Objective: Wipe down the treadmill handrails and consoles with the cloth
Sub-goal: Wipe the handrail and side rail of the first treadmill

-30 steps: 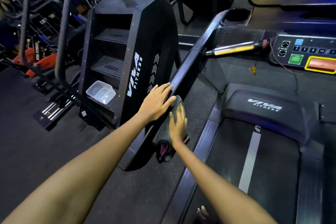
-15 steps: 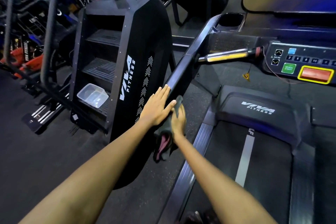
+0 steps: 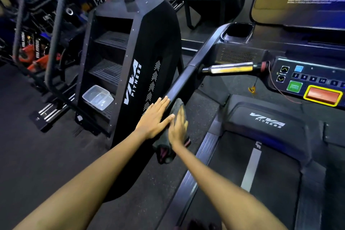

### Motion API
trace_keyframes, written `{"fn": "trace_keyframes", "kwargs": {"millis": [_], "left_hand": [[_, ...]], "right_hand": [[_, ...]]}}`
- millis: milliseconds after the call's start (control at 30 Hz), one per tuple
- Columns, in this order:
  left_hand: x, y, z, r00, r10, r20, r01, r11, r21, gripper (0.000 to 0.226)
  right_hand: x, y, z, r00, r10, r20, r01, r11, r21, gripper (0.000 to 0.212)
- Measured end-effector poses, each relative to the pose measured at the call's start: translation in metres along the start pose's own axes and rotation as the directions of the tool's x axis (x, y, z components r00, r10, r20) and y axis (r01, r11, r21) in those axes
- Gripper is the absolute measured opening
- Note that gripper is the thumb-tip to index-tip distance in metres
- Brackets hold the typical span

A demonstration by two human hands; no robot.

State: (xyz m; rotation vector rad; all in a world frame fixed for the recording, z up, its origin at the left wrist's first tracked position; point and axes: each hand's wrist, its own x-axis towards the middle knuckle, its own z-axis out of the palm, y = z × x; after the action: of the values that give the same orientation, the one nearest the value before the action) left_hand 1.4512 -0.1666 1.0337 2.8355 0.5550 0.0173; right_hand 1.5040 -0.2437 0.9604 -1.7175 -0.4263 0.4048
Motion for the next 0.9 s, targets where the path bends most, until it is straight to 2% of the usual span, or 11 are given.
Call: {"fn": "trace_keyframes", "kwargs": {"millis": [133, 267, 333, 400, 467, 533, 633, 733, 833, 900], "left_hand": [[0.008, 0.002, 0.001, 0.994, -0.046, -0.099, 0.030, 0.987, -0.158, 0.083], [0.031, 0.014, -0.008, 0.968, -0.066, -0.242, 0.017, 0.979, -0.202, 0.065], [0.049, 0.020, -0.011, 0.971, -0.036, -0.236, -0.010, 0.982, -0.188, 0.064], [0.068, 0.027, -0.010, 0.985, -0.003, -0.174, -0.026, 0.986, -0.165, 0.062], [0.081, 0.033, -0.003, 0.997, -0.005, -0.072, -0.005, 0.992, -0.126, 0.055], [0.086, 0.034, 0.003, 0.999, -0.016, -0.032, 0.014, 0.997, -0.075, 0.056], [0.084, 0.032, 0.004, 0.996, -0.033, -0.084, 0.019, 0.987, -0.159, 0.056], [0.083, 0.033, 0.003, 0.987, -0.081, -0.135, 0.042, 0.962, -0.270, 0.061], [0.084, 0.033, 0.003, 0.984, -0.112, -0.140, 0.066, 0.953, -0.294, 0.073], [0.085, 0.032, 0.004, 0.982, -0.119, -0.149, 0.068, 0.948, -0.311, 0.074]], "right_hand": [[0.042, -0.017, -0.017, 1.000, 0.007, -0.012, -0.007, 1.000, -0.011, 0.054], [0.009, -0.010, -0.007, 1.000, -0.024, 0.012, 0.025, 0.993, -0.112, 0.058], [-0.020, 0.001, -0.001, 0.997, -0.048, 0.056, 0.053, 0.995, -0.087, 0.066], [-0.028, 0.010, 0.002, 0.996, -0.069, 0.055, 0.071, 0.997, -0.041, 0.070], [-0.014, 0.013, 0.002, 0.998, -0.056, 0.027, 0.057, 0.998, -0.035, 0.060], [0.014, 0.014, -0.002, 1.000, -0.018, -0.010, 0.018, 1.000, -0.020, 0.055], [0.065, 0.007, -0.016, 0.999, 0.010, -0.053, -0.008, 0.999, 0.034, 0.057], [0.095, -0.008, -0.031, 0.997, -0.033, -0.065, 0.035, 0.999, 0.027, 0.065], [0.081, -0.009, -0.027, 0.991, -0.094, -0.094, 0.093, 0.995, -0.023, 0.059], [0.054, 0.001, -0.018, 0.989, -0.133, -0.067, 0.130, 0.991, -0.042, 0.058]]}}
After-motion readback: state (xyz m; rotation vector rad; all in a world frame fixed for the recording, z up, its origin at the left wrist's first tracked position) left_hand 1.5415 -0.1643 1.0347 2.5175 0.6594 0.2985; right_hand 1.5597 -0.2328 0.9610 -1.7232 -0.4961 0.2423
